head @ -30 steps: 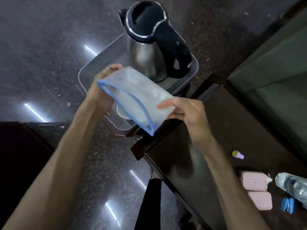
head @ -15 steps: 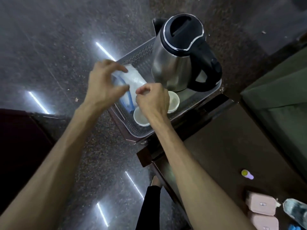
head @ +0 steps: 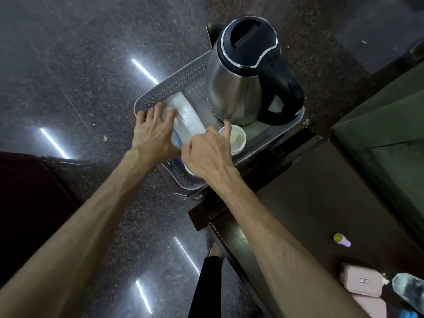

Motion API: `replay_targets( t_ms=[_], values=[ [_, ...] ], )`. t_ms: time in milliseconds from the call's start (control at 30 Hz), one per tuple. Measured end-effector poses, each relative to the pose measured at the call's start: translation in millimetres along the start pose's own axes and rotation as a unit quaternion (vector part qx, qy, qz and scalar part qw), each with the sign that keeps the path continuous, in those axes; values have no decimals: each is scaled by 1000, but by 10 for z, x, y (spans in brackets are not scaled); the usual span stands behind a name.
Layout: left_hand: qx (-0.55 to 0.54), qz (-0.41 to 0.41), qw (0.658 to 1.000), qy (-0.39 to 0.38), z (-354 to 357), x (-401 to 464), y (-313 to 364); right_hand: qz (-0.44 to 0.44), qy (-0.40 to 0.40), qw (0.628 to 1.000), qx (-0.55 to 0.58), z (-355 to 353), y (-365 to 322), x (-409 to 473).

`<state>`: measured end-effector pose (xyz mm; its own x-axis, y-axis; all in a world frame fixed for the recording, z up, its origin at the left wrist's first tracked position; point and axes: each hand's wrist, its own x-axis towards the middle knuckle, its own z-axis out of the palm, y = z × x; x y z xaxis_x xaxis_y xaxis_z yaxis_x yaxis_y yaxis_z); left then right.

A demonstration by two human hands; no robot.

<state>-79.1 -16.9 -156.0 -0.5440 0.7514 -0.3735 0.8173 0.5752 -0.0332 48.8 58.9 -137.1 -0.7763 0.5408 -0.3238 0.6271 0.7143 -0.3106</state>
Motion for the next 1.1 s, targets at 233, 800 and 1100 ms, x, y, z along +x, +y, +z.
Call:
replay_targets(
  t_ms=[233,800,1100],
  values=[
    [-40,-17,999,-29,-243,-65,206,5,75,987,139,-197,185,-122],
    [-386,144,908,79,160,-1147,2547,274,258,838,396,142,1917,-1949],
    [-298,238,921,-81,899,-1916,3772,471,272,780,310,761,2715,-3443]
  ],
)
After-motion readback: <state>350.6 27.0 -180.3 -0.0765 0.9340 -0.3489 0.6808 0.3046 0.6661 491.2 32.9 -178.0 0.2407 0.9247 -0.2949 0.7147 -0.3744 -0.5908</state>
